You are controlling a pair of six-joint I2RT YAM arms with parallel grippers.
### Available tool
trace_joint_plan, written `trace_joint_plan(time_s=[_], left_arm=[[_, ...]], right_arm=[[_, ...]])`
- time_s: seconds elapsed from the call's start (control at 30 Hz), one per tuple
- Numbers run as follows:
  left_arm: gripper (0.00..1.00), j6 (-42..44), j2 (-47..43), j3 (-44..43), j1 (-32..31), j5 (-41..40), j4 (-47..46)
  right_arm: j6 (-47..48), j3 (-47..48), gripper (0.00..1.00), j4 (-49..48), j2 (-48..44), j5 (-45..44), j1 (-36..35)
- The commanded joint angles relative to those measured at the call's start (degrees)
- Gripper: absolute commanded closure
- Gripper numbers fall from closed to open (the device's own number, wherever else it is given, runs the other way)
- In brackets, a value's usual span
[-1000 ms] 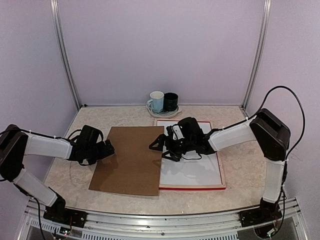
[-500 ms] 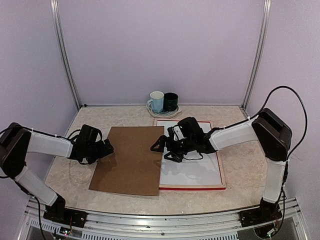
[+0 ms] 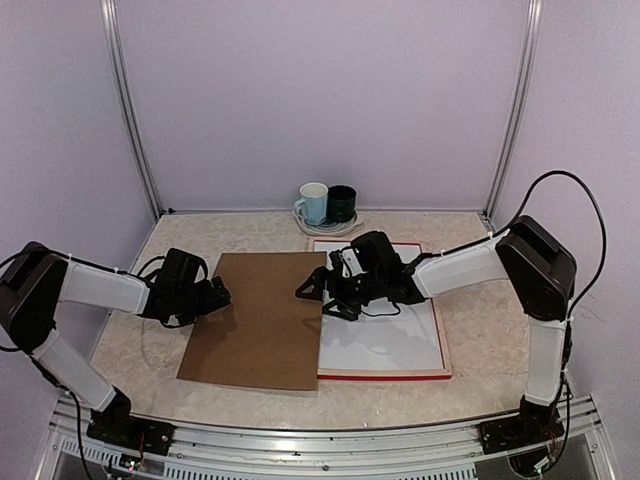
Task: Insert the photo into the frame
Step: Turn over the backboard.
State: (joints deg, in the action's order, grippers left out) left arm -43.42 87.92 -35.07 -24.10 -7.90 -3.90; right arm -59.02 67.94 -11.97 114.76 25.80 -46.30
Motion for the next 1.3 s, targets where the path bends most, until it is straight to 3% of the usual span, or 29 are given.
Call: trace_joint_plan(time_s=[0.0,0.27,0.43,0.53,1.27], left_arm=[[0.01,0.03,1.17,-0.18,-0.71,1.75,-0.32],[0.01,-0.12,1.29,0.64,-0.86,2.16,-1.25],[0.01,-0.30,1.29,1.61,-0.95,2.30,-1.96],[0.01,-0.49,1.12,2.05,-0.99,2.34,-2.32],[0.01,-0.94,1.51,2.81,-1.40,2.45,-3.31]], right_arm=[[-0.15,2.42,0.01,-2.37,2.49,1.80,-0.54],[-2.20,1.78,0.01,-6.72,2.57,4.71,-0.54],[1.78,4.74,0.01,6.49,1.44,-2.64,-0.64],[1.52,4.08,0.01,7.69,1.06,-3.84,-0.54],[-1.23,4.58,0.01,-2.29,4.49,1.62,-0.72]])
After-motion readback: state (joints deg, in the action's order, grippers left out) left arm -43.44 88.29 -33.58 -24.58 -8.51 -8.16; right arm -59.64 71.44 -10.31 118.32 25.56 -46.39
